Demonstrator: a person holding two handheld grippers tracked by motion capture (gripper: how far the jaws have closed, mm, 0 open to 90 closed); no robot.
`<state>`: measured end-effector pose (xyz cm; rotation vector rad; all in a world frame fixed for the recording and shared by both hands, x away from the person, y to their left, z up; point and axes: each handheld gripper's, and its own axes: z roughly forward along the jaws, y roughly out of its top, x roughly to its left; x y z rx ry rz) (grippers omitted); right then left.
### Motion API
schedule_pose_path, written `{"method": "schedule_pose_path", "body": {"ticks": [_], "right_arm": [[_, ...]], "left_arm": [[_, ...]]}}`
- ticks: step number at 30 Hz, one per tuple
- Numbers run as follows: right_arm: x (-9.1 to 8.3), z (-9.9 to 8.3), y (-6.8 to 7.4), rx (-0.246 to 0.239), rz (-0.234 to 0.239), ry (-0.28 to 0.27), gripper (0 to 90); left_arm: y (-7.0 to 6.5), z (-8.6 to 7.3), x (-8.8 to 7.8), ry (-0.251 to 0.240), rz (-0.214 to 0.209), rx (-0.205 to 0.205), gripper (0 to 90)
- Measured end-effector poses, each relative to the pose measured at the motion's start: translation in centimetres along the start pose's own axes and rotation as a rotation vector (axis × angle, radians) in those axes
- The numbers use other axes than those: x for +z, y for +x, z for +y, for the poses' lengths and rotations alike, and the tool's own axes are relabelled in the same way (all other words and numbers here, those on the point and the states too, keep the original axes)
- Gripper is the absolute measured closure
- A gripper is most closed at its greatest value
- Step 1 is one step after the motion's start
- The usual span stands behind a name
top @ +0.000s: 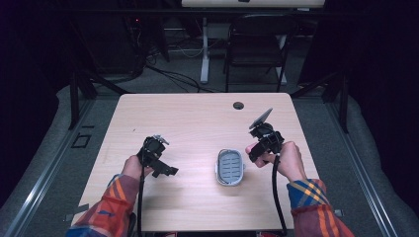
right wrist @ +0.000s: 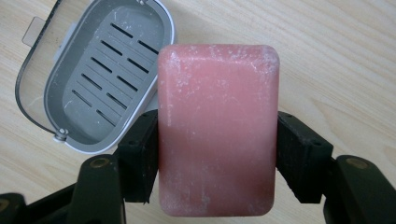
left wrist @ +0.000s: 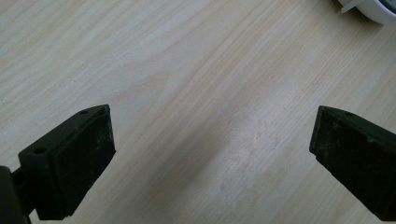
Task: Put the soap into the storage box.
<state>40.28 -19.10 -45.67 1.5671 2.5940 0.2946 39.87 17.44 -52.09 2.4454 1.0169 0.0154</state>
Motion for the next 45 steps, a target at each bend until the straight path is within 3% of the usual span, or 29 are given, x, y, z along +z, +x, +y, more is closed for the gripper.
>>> {"method": "schedule_pose_path", "body": {"ticks": [14, 19, 23, 24, 36, 45], "right_arm": [[0.7, 0.9, 1.2, -0.013, 0.008, -0.007, 37.2], [0.9, 1.4, 1.5, -0.033, 0.012, 0.019, 37.2], [1.2, 1.5, 1.8, -0.024, 0.015, 0.005, 37.2], [1.2, 1.6, 1.7, -0.043, 0.011, 0.016, 37.2], [2.2, 2.3, 2.9, -0.047, 0.023, 0.03, 37.2], [3.0, 2.9, 4.0, -0.09, 0.018, 0.059, 37.2]], "left_arm": [[0.0, 0.0, 0.0, 0.001, -0.001, 0.0, 0.0], [0.0, 0.0, 0.0, 0.0, -0.002, 0.0, 0.0], [0.0, 0.0, 0.0, 0.001, -0.001, 0.001, 0.0], [0.0, 0.0, 0.0, 0.001, -0.002, 0.002, 0.0], [0.0, 0.0, 0.0, 0.001, -0.002, 0.001, 0.0], [0.0, 0.0, 0.0, 0.001, -0.001, 0.002, 0.0]]}}
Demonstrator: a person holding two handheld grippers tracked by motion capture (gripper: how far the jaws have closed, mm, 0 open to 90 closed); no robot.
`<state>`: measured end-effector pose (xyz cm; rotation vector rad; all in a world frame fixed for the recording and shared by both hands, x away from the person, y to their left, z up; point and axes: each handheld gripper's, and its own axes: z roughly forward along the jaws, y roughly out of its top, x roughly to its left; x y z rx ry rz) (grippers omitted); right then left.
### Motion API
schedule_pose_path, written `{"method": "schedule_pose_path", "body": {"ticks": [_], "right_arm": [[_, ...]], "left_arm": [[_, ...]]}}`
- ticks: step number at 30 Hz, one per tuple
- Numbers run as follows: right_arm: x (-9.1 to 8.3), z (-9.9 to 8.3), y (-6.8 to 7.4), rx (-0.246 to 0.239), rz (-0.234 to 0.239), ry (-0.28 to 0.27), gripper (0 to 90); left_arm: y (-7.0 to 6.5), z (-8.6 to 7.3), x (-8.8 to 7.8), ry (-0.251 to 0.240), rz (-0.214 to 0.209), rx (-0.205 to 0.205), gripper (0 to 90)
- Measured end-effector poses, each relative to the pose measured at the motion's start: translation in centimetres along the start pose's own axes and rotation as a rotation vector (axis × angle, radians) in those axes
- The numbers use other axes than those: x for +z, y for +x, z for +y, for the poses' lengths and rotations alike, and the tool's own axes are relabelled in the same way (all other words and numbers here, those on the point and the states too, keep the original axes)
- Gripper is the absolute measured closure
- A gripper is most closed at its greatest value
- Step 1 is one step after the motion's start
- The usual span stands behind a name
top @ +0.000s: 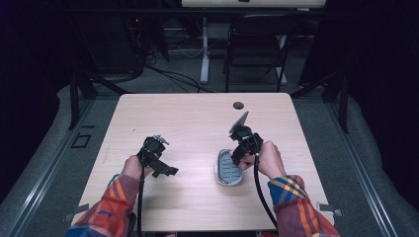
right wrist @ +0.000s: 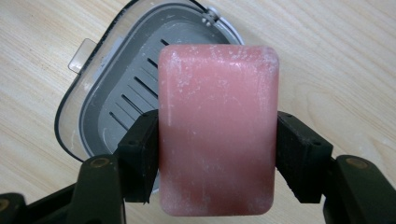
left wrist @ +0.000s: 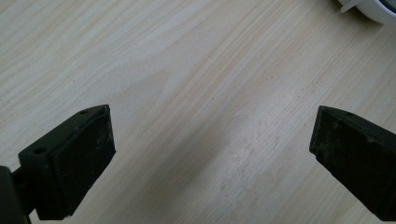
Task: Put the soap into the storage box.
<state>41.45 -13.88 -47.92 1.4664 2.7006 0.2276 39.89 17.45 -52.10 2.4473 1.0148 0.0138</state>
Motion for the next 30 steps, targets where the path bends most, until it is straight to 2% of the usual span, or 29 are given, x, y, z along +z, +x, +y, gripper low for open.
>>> {"method": "schedule_pose_path", "body": {"ticks": [12, 13, 15, 16, 17, 25, 26, 29, 30], "right_arm": [[1.1, 0.7, 1.2, -0.014, -0.013, 0.019, 37.1], [1.4, 0.6, 1.5, 0.018, -0.006, -0.01, 37.1], [1.4, 0.8, 1.5, 0.004, -0.012, 0.017, 37.1], [1.5, 0.8, 1.6, 0.014, -0.008, 0.008, 37.1], [1.4, 0.9, 1.5, -0.003, -0.015, 0.032, 37.1], [1.8, 1.1, 1.7, 0.031, -0.019, 0.037, 37.0], [2.0, 1.0, 1.8, 0.047, -0.021, 0.024, 37.0], [1.9, 1.1, 1.7, 0.037, -0.019, 0.049, 36.9], [2.1, 1.0, 1.8, 0.056, -0.015, 0.03, 37.0]], "left_arm": [[0.0, 0.0, 0.0, -0.002, 0.0, 0.001, 0.0], [0.0, 0.0, 0.0, -0.001, 0.0, 0.001, 0.0], [0.0, 0.0, 0.0, -0.001, 0.0, 0.002, 0.0], [0.0, 0.0, 0.0, -0.001, 0.0, 0.002, 0.0], [0.0, 0.0, 0.0, -0.001, 0.0, 0.002, 0.0], [0.0, 0.0, 0.0, -0.001, 0.0, 0.002, 0.0], [0.0, 0.0, 0.0, -0.001, 0.0, 0.002, 0.0], [0.0, 0.0, 0.0, -0.001, 0.0, 0.002, 0.0], [0.0, 0.0, 0.0, -0.001, 0.0, 0.002, 0.0]]}}
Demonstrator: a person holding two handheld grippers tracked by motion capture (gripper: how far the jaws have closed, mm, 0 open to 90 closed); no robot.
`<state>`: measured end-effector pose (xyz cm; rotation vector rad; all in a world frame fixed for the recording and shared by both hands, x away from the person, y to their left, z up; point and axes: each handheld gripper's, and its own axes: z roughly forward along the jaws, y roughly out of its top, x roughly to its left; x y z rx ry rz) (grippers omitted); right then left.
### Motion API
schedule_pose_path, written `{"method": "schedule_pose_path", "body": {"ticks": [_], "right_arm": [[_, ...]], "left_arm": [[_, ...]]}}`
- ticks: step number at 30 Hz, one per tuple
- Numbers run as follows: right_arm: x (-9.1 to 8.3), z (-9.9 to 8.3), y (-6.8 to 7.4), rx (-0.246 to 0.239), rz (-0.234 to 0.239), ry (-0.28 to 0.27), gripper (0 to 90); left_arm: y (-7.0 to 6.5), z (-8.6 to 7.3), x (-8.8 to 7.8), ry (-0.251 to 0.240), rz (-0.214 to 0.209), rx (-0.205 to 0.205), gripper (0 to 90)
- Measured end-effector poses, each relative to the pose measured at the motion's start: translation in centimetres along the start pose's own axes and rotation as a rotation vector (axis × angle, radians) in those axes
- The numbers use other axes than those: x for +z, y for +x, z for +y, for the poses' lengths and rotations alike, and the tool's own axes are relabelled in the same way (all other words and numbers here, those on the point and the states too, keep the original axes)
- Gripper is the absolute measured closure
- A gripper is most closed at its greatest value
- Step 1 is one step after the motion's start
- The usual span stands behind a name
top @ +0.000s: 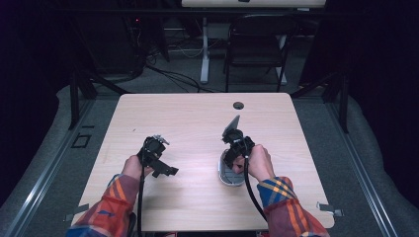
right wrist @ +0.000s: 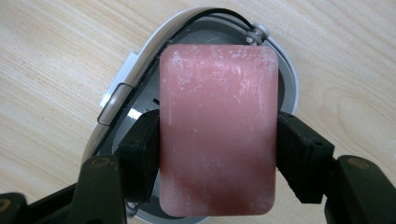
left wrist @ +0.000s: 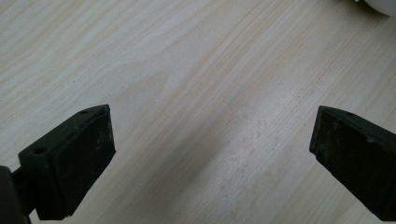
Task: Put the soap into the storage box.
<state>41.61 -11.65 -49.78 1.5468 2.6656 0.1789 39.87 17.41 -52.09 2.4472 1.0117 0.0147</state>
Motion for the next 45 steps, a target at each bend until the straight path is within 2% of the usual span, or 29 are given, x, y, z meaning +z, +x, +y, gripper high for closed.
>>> {"method": "schedule_pose_path", "body": {"ticks": [3, 6, 8, 9, 14, 15, 19, 20, 26, 27, 31, 32, 34, 35, 36, 37, 38, 44, 45], "right_arm": [[0.1, 0.0, 0.1, 0.008, 0.003, -0.01, 36.9], [-0.1, 0.1, 0.0, -0.011, -0.007, 0.014, 36.9], [0.3, -0.1, 0.2, 0.039, 0.008, -0.034, 36.9], [0.2, 0.0, 0.1, 0.025, 0.004, -0.015, 36.9], [-0.1, -0.1, -0.2, 0.025, 0.019, -0.004, 36.4], [-0.1, -0.2, -0.2, 0.045, 0.027, -0.023, 36.3], [-0.7, -0.4, -0.4, 0.053, 0.045, -0.029, 35.1], [-0.9, -0.4, -0.6, 0.038, 0.047, -0.01, 35.2], [-1.2, -0.9, -0.7, 0.045, 0.076, -0.021, 36.1], [-1.2, -1.0, -0.6, 0.056, 0.081, -0.04, 36.5], [-1.5, -1.3, -0.8, 0.04, 0.1, -0.029, 39.2], [-1.6, -1.3, -0.9, 0.035, 0.11, -0.035, 39.9], [-1.5, -1.6, -0.8, 0.057, 0.119, -0.063, 40.1], [-1.8, -1.6, -0.9, 0.035, 0.114, -0.044, 40.6], [-2.0, -1.7, -1.0, 0.029, 0.119, -0.048, 40.7], [-1.9, -1.9, -0.9, 0.055, 0.124, -0.086, 40.9], [-2.2, -2.0, -1.1, 0.036, 0.122, -0.074, 41.0], [-3.6, -3.2, -1.9, 0.012, 0.124, -0.132, 39.0], [-3.6, -3.6, -1.9, 0.041, 0.131, -0.174, 37.7]], "left_arm": [[0.0, 0.0, 0.0, 0.0, 0.0, 0.0, 0.0], [0.0, 0.0, 0.0, 0.0, 0.0, -0.001, 0.0], [0.0, 0.0, 0.0, -0.001, -0.001, -0.001, 0.0], [0.0, 0.0, 0.0, 0.0, 0.001, 0.0, 0.0], [0.0, 0.0, 0.0, 0.0, 0.0, 0.001, 0.0], [0.0, 0.0, 0.0, 0.0, 0.0, 0.0, 0.0], [0.0, 0.0, 0.0, 0.0, 0.0, -0.001, 0.0], [0.0, 0.0, 0.0, 0.0, 0.0, -0.001, 0.0], [0.0, 0.0, 0.0, 0.0, 0.001, 0.001, 0.0], [-0.1, 0.0, 0.0, 0.001, 0.001, 0.001, 0.0], [-0.1, 0.0, 0.1, 0.0, -0.001, 0.002, 0.0], [-0.1, 0.0, 0.1, 0.003, -0.007, 0.001, 0.0], [-0.1, 0.0, 0.0, 0.003, -0.008, 0.001, 0.0], [-0.1, 0.0, 0.1, 0.0, -0.001, 0.002, 0.0], [-0.1, 0.0, 0.1, -0.001, -0.002, 0.001, 0.0], [-0.1, 0.0, 0.0, -0.001, -0.001, 0.002, 0.0], [0.0, 0.0, 0.0, 0.0, -0.002, 0.002, 0.0], [-0.2, 0.1, 0.0, -0.001, -0.006, 0.009, 0.0], [-0.3, 0.1, 0.0, -0.001, -0.006, 0.011, 0.0]]}}
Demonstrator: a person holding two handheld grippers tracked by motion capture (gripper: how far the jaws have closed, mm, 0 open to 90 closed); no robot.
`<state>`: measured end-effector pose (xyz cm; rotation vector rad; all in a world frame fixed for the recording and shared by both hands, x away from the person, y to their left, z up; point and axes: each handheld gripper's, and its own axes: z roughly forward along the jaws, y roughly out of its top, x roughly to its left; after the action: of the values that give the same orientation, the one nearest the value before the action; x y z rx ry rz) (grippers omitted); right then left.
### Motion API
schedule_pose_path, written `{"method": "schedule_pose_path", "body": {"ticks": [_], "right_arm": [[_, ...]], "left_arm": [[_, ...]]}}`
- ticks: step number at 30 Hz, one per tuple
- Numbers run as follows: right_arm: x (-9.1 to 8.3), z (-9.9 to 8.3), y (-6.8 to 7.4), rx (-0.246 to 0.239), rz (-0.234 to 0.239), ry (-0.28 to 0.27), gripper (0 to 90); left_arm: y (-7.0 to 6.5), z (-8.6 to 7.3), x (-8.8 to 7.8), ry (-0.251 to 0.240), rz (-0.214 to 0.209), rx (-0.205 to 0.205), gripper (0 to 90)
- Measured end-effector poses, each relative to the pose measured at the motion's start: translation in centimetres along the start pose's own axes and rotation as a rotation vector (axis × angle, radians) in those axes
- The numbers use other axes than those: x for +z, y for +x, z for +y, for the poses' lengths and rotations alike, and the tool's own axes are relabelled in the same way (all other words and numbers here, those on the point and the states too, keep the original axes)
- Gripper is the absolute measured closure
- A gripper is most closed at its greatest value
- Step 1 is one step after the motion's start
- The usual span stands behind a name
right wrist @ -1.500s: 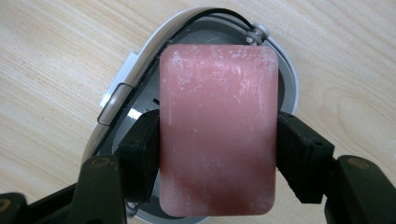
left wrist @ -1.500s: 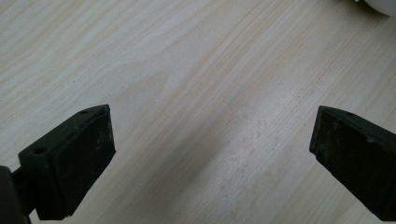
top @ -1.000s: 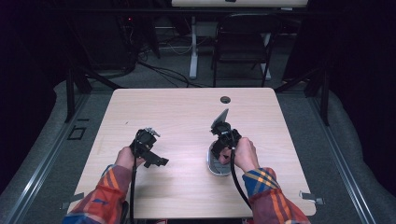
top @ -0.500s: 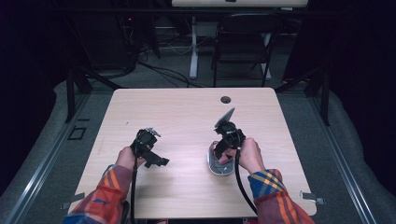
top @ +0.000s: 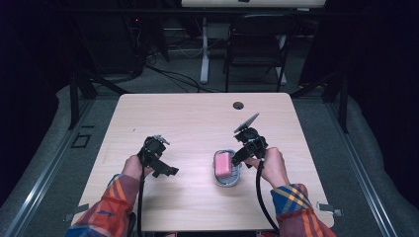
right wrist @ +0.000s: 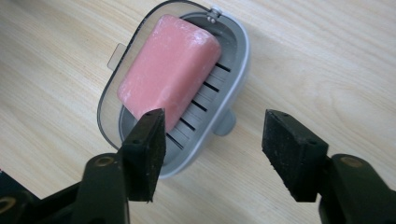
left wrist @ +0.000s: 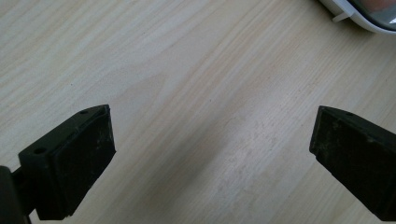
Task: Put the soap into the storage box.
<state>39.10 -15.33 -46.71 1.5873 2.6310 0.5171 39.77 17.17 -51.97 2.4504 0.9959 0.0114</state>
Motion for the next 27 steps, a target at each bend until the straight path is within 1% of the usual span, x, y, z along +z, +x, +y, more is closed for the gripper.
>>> {"method": "schedule_pose_path", "body": {"ticks": [1, 2, 3, 4, 6, 7, 8, 10, 11, 13, 14, 15, 16, 19, 20, 21, 22, 23, 25, 27], "right_arm": [[-0.6, -0.1, -0.4, -0.031, -0.006, 0.022, 36.3], [-0.8, -0.3, -0.5, -0.037, -0.013, 0.006, 35.1], [-1.0, -0.6, -0.6, -0.02, -0.021, -0.024, 33.5], [-1.4, -0.8, -0.9, -0.041, -0.021, -0.009, 31.6], [-1.8, -1.5, -1.4, -0.05, -0.025, -0.05, 28.6], [-1.8, -1.7, -1.6, -0.058, -0.037, -0.056, 26.1], [-1.8, -2.1, -1.7, -0.058, -0.042, -0.075, 24.7], [-1.6, -2.7, -2.3, -0.068, -0.032, -0.08, 19.5], [-1.5, -3.1, -2.5, -0.073, -0.034, -0.097, 18.5], [-1.5, -3.7, -3.0, -0.086, -0.049, -0.096, 14.0], [-1.4, -4.1, -3.2, -0.079, -0.043, -0.119, 14.0], [-1.3, -4.5, -3.5, -0.083, -0.044, -0.14, 13.3], [-1.3, -4.9, -3.7, -0.085, -0.048, -0.147, 11.2], [-1.1, -5.9, -4.4, -0.082, -0.036, -0.16, 5.5], [-1.0, -6.3, -4.6, -0.09, -0.04, -0.157, 3.0], [-0.9, -6.6, -4.9, -0.085, -0.041, -0.152, 1.2], [-0.9, -7.0, -5.2, -0.087, -0.042, -0.16, 0.9], [-0.8, -7.3, -5.4, -0.075, -0.037, -0.168, 0.0], [-0.8, -7.9, -5.9, -0.071, -0.034, -0.158, 0.0], [-0.9, -8.4, -6.2, -0.068, -0.041, -0.157, 0.0]], "left_arm": [[0.0, 0.0, 0.0, 0.0, 0.0, 0.0, 0.0], [0.0, 0.0, 0.0, -0.001, -0.001, 0.0, 0.0], [-0.1, 0.0, 0.0, -0.005, 0.002, 0.0, 0.0], [-0.1, 0.0, 0.0, -0.007, 0.002, 0.0, 0.0], [-0.1, 0.0, 0.0, -0.007, 0.0, 0.0, 0.0], [-0.1, 0.0, 0.0, -0.009, -0.002, -0.001, 0.0], [-0.1, 0.0, 0.0, -0.01, -0.002, 0.0, 0.0], [-0.1, 0.0, 0.0, -0.01, -0.003, 0.002, 0.0], [-0.1, 0.0, 0.0, -0.011, 0.001, 0.003, 0.0], [-0.2, 0.1, -0.1, -0.012, -0.001, 0.004, 0.0], [-0.2, 0.1, 0.0, -0.012, -0.003, 0.002, 0.0], [-0.2, 0.1, 0.0, -0.011, -0.001, 0.002, 0.0], [-0.2, 0.1, 0.0, -0.009, -0.003, 0.004, 0.0], [-0.1, 0.1, 0.0, -0.008, 0.001, 0.003, 0.0], [-0.1, 0.1, 0.0, -0.008, 0.0, 0.004, 0.0], [-0.2, 0.1, 0.0, -0.008, 0.0, 0.005, 0.0], [-0.2, 0.1, 0.0, -0.009, 0.0, 0.005, 0.0], [-0.2, 0.1, 0.0, -0.009, 0.0, 0.004, 0.0], [-0.2, 0.1, 0.0, -0.008, -0.001, 0.006, 0.0], [-0.2, 0.1, 0.0, -0.011, 0.001, 0.005, 0.0]]}}
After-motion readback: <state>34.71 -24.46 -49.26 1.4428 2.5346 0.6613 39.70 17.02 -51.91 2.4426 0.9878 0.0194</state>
